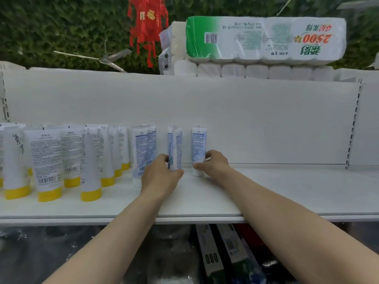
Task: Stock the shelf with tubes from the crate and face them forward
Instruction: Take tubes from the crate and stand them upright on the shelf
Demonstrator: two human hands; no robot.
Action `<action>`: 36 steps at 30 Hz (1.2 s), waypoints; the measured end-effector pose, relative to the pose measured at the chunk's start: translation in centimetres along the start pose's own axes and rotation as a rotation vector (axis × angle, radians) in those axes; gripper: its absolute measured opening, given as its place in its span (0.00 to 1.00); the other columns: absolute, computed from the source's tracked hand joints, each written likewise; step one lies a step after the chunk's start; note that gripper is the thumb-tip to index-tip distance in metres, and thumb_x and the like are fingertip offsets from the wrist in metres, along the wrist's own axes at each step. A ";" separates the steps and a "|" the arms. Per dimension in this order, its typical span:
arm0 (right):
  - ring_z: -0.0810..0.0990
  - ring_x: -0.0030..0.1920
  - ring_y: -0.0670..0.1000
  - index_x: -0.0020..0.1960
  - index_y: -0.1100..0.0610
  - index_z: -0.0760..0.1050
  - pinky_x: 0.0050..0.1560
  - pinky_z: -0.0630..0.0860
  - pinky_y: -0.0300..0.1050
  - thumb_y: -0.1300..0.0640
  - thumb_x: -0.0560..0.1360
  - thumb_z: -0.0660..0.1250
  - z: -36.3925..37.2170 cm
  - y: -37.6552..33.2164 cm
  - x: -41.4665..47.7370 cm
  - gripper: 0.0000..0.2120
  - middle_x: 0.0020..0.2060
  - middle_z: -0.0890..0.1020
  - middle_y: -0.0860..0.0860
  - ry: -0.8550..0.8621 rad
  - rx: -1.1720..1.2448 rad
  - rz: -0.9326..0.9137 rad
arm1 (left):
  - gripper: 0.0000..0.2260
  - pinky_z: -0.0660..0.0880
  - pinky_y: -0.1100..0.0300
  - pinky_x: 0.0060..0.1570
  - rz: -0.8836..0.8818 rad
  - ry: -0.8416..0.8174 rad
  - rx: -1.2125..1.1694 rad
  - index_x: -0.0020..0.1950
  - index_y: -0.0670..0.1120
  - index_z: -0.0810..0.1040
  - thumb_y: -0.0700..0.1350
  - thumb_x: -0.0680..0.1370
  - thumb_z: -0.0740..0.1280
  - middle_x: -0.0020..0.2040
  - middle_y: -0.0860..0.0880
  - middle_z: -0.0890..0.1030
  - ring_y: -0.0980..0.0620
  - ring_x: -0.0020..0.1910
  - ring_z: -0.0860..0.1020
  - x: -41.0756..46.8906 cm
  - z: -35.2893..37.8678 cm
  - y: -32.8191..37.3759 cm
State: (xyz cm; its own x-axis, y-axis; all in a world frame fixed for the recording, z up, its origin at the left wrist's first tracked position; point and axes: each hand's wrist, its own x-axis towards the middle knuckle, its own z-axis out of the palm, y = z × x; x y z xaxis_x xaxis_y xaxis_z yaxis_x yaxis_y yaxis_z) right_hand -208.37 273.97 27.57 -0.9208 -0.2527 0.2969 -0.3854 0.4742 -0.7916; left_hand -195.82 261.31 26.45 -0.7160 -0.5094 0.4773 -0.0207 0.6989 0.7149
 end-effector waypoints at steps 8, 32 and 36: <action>0.80 0.55 0.56 0.60 0.60 0.77 0.53 0.76 0.44 0.51 0.69 0.78 0.1 0.2 0.3 0.24 0.55 0.81 0.55 -0.046 -0.026 0.081 | 0.19 0.75 0.57 0.49 -0.048 -0.021 0.009 0.57 0.48 0.73 0.52 0.72 0.75 0.52 0.51 0.78 0.49 0.52 0.78 0.1 0.2 -0.3; 0.80 0.55 0.56 0.60 0.59 0.77 0.55 0.78 0.47 0.51 0.69 0.77 0.2 0.4 0.6 0.23 0.55 0.81 0.56 -0.009 -0.068 0.089 | 0.17 0.74 0.58 0.48 -0.039 -0.025 0.016 0.55 0.47 0.71 0.50 0.73 0.74 0.54 0.50 0.78 0.48 0.55 0.78 0.2 0.3 -0.2; 0.80 0.55 0.56 0.60 0.59 0.77 0.55 0.78 0.46 0.51 0.69 0.77 0.0 0.5 0.6 0.23 0.55 0.81 0.56 -0.014 -0.068 0.083 | 0.17 0.76 0.55 0.51 -0.032 -0.023 0.021 0.55 0.47 0.71 0.50 0.73 0.74 0.54 0.50 0.78 0.48 0.53 0.78 0.5 0.5 -0.4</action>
State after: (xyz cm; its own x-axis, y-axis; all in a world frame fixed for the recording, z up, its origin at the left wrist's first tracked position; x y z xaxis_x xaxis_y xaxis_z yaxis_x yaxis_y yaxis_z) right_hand -209.14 274.01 27.35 -0.9490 -0.2222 0.2239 -0.3116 0.5500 -0.7749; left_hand -196.48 261.05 26.14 -0.7305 -0.5202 0.4425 -0.0582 0.6931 0.7185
